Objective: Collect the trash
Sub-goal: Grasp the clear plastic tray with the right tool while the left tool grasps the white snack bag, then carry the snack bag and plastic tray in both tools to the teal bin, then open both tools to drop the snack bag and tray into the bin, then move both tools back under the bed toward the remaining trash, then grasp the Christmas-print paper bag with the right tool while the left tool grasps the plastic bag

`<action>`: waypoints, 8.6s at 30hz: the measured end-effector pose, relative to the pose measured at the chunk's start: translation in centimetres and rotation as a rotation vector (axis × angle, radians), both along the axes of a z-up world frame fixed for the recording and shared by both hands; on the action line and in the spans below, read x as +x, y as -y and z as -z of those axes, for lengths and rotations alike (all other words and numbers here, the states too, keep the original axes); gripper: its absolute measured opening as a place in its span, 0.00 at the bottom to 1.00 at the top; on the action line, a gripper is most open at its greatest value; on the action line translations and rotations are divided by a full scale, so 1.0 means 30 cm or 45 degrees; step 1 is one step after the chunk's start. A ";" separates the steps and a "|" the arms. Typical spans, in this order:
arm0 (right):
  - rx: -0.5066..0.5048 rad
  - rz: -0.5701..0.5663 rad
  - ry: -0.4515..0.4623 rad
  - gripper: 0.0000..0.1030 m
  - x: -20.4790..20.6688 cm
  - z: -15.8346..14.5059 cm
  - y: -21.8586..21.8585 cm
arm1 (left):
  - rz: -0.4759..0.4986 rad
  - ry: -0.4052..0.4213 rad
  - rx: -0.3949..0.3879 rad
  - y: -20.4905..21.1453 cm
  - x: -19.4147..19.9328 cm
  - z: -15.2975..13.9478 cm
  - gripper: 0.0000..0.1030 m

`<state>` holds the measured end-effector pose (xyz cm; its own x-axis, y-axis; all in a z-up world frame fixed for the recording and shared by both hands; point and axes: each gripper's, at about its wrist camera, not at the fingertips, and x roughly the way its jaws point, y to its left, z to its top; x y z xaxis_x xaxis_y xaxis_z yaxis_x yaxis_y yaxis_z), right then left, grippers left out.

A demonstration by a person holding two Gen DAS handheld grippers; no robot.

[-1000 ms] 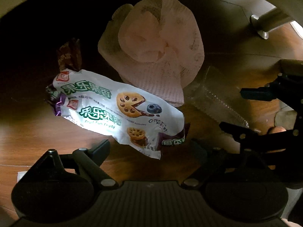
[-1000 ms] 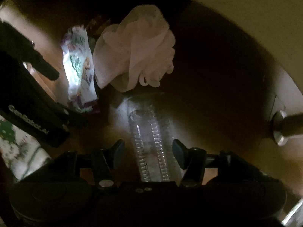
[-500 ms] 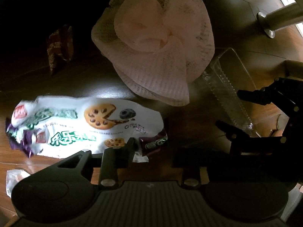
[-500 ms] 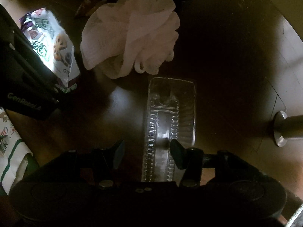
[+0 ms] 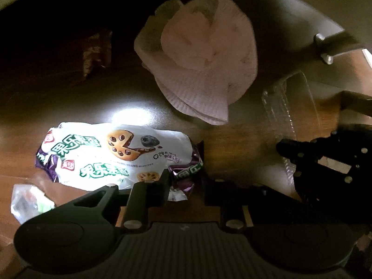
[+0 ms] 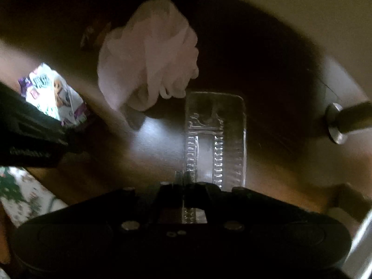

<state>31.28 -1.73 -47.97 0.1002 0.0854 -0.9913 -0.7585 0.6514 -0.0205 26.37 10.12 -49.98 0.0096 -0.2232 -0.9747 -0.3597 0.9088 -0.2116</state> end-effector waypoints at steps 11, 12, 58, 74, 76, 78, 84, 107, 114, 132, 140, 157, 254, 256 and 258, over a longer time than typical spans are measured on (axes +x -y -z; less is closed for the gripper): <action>0.080 0.171 0.016 0.01 -0.058 -0.319 0.058 | -0.027 0.106 0.047 0.029 -0.047 -0.333 0.23; 0.091 0.185 0.026 0.01 -0.067 -0.354 0.063 | -0.030 0.122 0.050 0.032 -0.053 -0.365 0.23; 0.662 0.604 0.762 0.01 -0.210 -1.568 1.012 | 0.502 1.038 0.016 0.828 0.023 -1.773 0.23; 0.678 0.845 0.702 0.01 0.000 -1.360 1.294 | 0.519 0.825 -0.417 1.134 0.332 -1.589 0.23; 0.683 0.863 0.679 0.01 0.020 -1.327 1.308 | 0.510 0.781 -0.463 1.148 0.351 -1.544 0.23; 0.680 0.873 0.651 0.01 0.035 -1.298 1.313 | 0.506 0.751 -0.489 1.159 0.364 -1.496 0.23; 0.677 0.882 0.566 0.07 0.049 -1.212 1.316 | 0.473 0.661 -0.531 1.151 0.394 -1.377 0.23; 0.530 0.973 0.570 0.39 -0.048 -1.240 1.355 | 0.556 0.633 -0.310 1.141 0.306 -1.362 0.66; 0.485 1.091 0.622 0.45 -0.086 -1.312 1.386 | 0.549 0.719 -0.284 1.093 0.247 -1.468 0.73; 0.551 1.205 0.693 0.47 -0.136 -1.378 1.492 | 0.569 0.665 -0.230 1.219 0.277 -1.433 0.79; 0.591 1.265 0.683 0.47 -0.129 -1.340 1.565 | 0.638 0.682 -0.243 1.305 0.283 -1.433 0.80; 0.697 1.079 0.703 0.47 -0.157 -1.472 1.354 | 0.542 0.910 -0.122 1.059 0.113 -1.670 0.80; -0.024 -0.851 -0.121 0.10 -0.601 0.115 -0.217 | -0.387 -0.512 0.119 -0.434 -0.270 0.252 0.12; -0.030 -0.768 -0.127 0.10 -0.577 0.091 -0.216 | -0.365 -0.485 0.115 -0.418 -0.250 0.228 0.10; -0.034 -0.665 -0.164 0.09 -0.542 0.061 -0.212 | -0.347 -0.468 0.115 -0.404 -0.232 0.202 0.09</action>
<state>15.03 4.65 -49.80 -0.0713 0.0659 -0.9953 -0.9789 0.1869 0.0825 19.42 22.25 -56.03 -0.2937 -0.1748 -0.9398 -0.6243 0.7795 0.0501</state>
